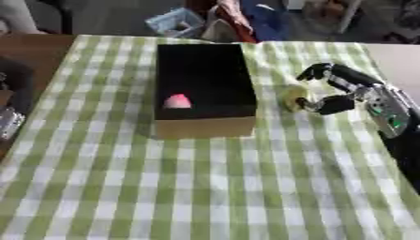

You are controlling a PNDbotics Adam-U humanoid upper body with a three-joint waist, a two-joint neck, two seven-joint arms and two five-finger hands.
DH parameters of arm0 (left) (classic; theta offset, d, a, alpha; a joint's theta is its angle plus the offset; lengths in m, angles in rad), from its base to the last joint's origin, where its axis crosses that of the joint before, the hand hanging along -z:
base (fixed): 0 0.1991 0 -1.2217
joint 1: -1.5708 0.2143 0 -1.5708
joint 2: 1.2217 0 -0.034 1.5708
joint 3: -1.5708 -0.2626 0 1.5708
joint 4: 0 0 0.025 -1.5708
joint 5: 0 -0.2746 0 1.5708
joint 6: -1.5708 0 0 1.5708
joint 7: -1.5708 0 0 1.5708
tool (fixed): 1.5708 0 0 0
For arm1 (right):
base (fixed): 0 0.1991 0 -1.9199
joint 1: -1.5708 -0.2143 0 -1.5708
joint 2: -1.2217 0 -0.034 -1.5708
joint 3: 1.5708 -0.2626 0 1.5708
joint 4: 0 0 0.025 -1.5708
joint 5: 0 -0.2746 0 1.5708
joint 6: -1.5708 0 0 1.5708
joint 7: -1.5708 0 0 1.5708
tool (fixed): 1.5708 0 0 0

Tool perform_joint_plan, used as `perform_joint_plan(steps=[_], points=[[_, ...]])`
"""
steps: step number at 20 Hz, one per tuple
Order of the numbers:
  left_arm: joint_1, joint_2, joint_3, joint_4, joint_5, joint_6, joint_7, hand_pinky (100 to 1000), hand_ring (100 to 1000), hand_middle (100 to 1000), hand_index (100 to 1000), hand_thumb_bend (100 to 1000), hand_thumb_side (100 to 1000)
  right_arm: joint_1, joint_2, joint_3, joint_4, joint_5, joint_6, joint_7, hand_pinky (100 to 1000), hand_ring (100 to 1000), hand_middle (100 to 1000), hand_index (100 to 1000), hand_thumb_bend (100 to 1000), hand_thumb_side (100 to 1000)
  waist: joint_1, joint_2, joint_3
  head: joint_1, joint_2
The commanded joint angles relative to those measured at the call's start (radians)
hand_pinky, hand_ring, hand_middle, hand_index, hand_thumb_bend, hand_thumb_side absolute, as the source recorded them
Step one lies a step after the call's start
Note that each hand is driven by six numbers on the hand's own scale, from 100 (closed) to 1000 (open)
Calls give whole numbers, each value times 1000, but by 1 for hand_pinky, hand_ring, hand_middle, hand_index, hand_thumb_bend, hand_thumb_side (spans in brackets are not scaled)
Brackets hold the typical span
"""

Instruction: Pick up objects on the table and place them in the box.

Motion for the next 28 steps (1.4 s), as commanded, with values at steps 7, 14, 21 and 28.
perform_joint_plan(steps=[7,14,21,28], points=[[-4,12,11,-3,-8,-2,-8,598,518,541,724,191,388,-10,-34,-12,7,32,-1,-1,810,776,757,743,263,476,4,-12,-4,0,3],[-4,10,10,-1,-8,-4,-13,602,521,543,727,170,394,-8,-25,-15,6,53,13,-47,781,717,709,611,201,353,2,-11,-3,1,-1],[-4,9,11,2,-5,-7,-18,604,522,545,728,150,398,-8,-25,-19,-2,73,21,-128,759,661,649,469,113,154,1,-12,-1,2,0],[-2,11,12,5,-4,-7,-23,606,523,545,729,138,403,-25,-49,-11,-79,5,1,-151,758,650,631,438,100,100,-5,-14,-6,2,3]])
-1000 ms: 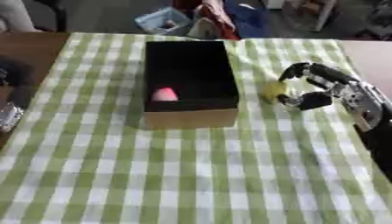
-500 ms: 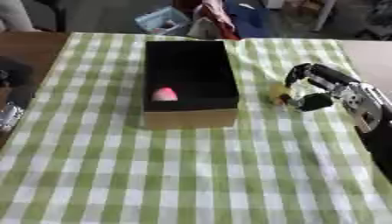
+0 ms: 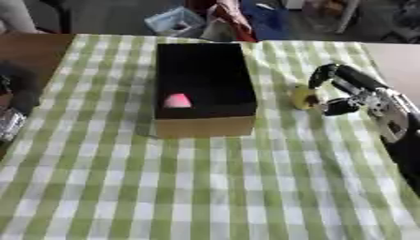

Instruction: Pick up objects on the table and place them in the box.

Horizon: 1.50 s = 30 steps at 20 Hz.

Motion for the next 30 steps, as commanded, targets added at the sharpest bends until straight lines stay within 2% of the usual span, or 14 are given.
perform_joint_plan(steps=[1,7,14,21,30], points=[[-3,19,12,-6,0,-1,-5,607,523,545,729,138,404,-36,-52,-3,-67,-46,-10,1,759,648,629,435,100,100,-1,-16,-3,2,2],[0,21,12,-6,2,-2,-8,610,522,545,729,131,401,-92,-64,8,-156,-131,-14,31,760,645,627,435,111,100,-6,-22,-7,3,6],[-3,21,7,-10,15,-1,-15,612,523,547,729,131,398,-174,-15,36,-197,-168,-15,79,763,650,633,440,132,100,-7,-31,-2,-5,6],[-19,15,-2,-8,30,5,-23,611,523,547,728,126,402,-219,83,66,-181,-138,-29,127,768,653,637,444,120,100,-11,-34,25,-23,6],[-32,1,-5,0,41,16,3,603,516,538,718,100,415,-209,181,89,-131,-50,-65,164,770,663,646,465,110,100,-14,-25,50,-40,-3]])
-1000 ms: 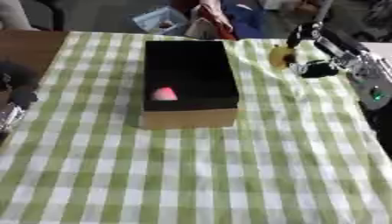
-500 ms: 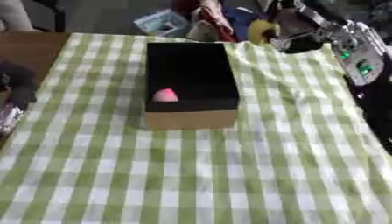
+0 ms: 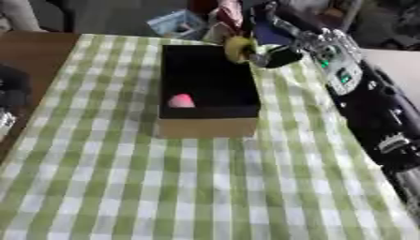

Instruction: Pick up objects on the table and place them in the box.

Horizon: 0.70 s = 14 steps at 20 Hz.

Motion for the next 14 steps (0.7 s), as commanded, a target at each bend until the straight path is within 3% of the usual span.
perform_joint_plan(steps=[1,6,11,14], points=[[-15,10,2,-5,8,6,21,602,515,537,717,100,418,-16,8,3,4,37,-12,10,771,665,648,472,112,108,5,-13,3,-5,-7],[-17,4,-1,-2,14,18,48,603,515,537,715,106,458,-7,19,17,10,72,-36,13,772,679,665,547,165,196,3,-10,1,-3,-8],[-16,1,0,0,8,21,44,606,518,540,716,122,473,-1,6,41,-13,89,-72,25,782,709,700,724,287,377,2,-8,-4,-1,-10],[-15,-1,1,0,5,22,41,607,518,541,717,124,476,3,-4,47,-31,81,-86,35,783,713,707,782,319,407,3,-8,-8,1,-12]])
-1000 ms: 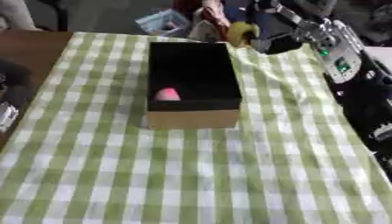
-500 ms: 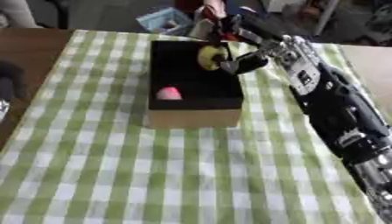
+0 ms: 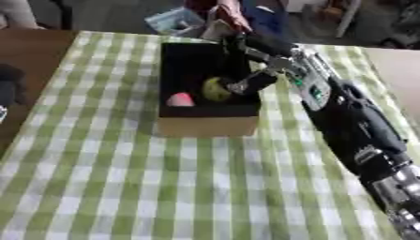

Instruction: Pick up objects on the table and place them in the box.

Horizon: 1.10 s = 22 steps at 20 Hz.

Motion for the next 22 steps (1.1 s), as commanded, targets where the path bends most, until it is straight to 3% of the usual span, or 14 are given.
perform_joint_plan(steps=[1,6,7,10,13,19,22], points=[[-12,8,7,-11,-5,1,-2,607,518,541,717,125,477,-14,-40,3,-40,-9,-15,6,783,711,706,783,309,392,7,-14,-5,3,-11],[-6,9,13,-10,-7,0,3,608,518,540,717,122,479,0,-86,3,-109,-106,-7,-6,781,698,697,776,231,291,9,-12,-16,13,-14],[-4,10,15,-10,-7,0,4,608,518,540,717,122,477,5,-101,2,-130,-142,-1,-9,779,694,695,774,165,298,8,-12,-20,16,-15],[2,10,20,-8,-10,0,6,609,518,541,717,124,491,32,-156,2,-204,-268,29,-13,774,681,689,767,100,252,8,-10,-28,24,-19],[8,10,25,-7,-9,-2,10,610,519,541,717,119,502,81,-216,-8,-289,-407,80,-10,769,673,686,773,100,245,7,-10,-37,33,-22],[26,4,41,-3,3,-11,33,609,518,539,715,105,522,240,-313,-68,-494,-665,214,-45,757,655,672,775,100,294,9,-3,-48,49,-29],[41,2,48,1,6,-17,52,608,517,538,713,100,553,338,-323,-117,-582,-764,277,-83,751,639,660,772,100,388,11,0,-54,55,-28]])
